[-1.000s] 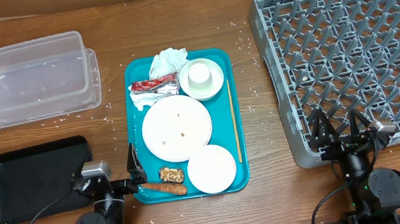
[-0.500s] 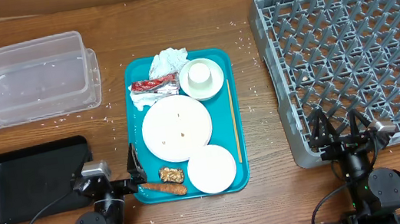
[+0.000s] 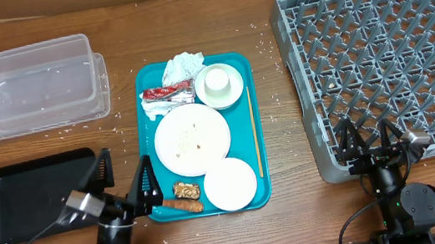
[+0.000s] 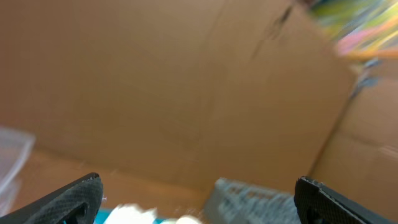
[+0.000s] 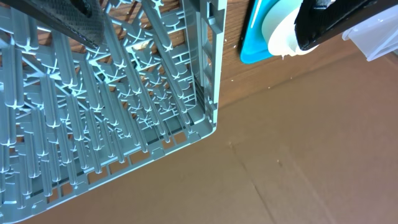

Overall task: Sort waste into correct bins and load items into the dishwasher
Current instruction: 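Reach left gripper to the red wrapper on the teal tray and grasp it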

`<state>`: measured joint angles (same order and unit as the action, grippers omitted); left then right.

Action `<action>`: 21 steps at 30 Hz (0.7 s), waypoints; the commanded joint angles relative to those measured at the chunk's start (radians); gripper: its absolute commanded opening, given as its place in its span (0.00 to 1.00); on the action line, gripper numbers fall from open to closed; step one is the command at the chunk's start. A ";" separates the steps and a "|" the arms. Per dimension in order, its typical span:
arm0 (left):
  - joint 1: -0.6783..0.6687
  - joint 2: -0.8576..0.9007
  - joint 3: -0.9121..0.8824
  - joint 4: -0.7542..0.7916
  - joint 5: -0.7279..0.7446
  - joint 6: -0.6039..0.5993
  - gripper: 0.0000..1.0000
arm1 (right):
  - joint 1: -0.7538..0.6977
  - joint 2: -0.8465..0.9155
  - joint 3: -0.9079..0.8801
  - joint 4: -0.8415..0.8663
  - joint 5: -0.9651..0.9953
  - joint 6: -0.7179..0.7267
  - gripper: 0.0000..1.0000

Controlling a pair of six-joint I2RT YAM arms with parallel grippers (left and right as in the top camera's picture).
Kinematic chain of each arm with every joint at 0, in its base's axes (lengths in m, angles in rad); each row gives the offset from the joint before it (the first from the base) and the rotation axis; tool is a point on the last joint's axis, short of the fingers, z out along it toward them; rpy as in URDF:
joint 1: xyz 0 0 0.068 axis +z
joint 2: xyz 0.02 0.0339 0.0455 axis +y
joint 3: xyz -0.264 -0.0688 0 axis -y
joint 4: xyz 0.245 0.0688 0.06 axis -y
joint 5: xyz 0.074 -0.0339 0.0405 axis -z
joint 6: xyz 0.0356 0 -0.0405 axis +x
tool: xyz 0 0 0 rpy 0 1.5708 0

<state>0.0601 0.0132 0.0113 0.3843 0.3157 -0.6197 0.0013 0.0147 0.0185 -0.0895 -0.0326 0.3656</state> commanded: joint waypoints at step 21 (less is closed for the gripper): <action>-0.002 1.275 1.533 -1.351 0.552 0.560 1.00 | 0.003 -0.012 -0.010 0.006 0.013 -0.002 1.00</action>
<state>0.0589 1.0882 1.3117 -0.8745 0.7021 -0.1833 0.0017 0.0139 0.0185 -0.0906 -0.0326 0.3660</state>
